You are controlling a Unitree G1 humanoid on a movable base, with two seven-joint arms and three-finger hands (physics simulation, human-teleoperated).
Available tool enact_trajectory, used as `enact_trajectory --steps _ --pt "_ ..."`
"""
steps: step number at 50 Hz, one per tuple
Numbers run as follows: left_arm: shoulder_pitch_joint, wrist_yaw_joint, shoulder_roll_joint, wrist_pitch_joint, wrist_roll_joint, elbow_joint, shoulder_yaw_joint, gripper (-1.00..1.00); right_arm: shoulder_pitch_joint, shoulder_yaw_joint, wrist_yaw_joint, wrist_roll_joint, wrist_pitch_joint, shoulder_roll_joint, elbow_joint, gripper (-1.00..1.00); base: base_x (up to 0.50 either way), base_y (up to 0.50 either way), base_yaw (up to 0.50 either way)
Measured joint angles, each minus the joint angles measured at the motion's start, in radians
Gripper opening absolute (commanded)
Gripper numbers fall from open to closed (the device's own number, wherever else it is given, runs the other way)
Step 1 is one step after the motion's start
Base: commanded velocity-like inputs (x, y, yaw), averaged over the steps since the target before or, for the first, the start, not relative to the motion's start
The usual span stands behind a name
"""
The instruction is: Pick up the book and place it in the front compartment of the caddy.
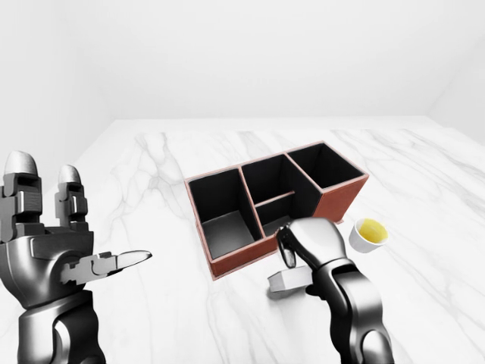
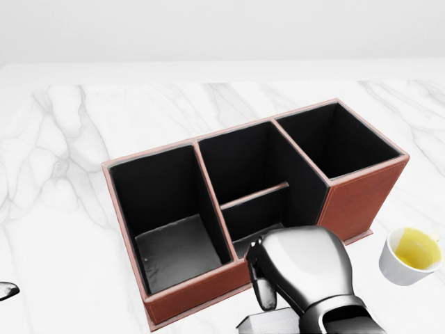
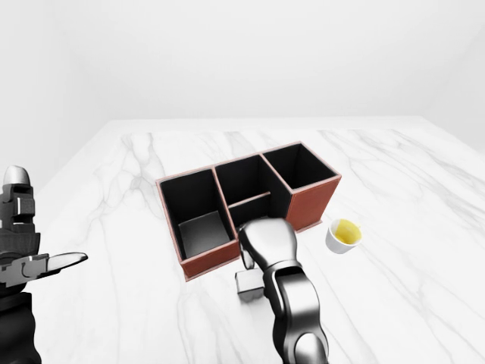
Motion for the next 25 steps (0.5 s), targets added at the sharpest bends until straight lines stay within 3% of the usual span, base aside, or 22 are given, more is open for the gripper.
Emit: enact_trajectory --steps 7,12,20,25 --pt "0.001 -0.002 -0.001 0.0 0.002 0.004 -0.003 1.0 -0.062 0.022 0.0 -0.017 0.0 -0.006 -0.039 -1.0 0.0 0.0 0.0" --pt "0.001 -0.003 -0.001 0.0 0.001 0.009 -0.004 1.0 -0.134 0.071 0.0 -0.003 0.0 -0.065 -0.056 -1.0 0.0 0.0 0.0" --pt "0.004 -0.005 -0.002 0.0 0.001 0.011 -0.007 1.0 -0.447 0.323 0.0 0.173 0.0 -0.387 -0.119 -1.0 0.0 0.0 0.0" --pt "0.003 -0.006 -0.003 0.0 0.002 0.017 -0.009 1.0 -0.641 0.432 0.0 0.299 0.0 -0.532 -0.138 -1.0 0.0 0.0 0.0"
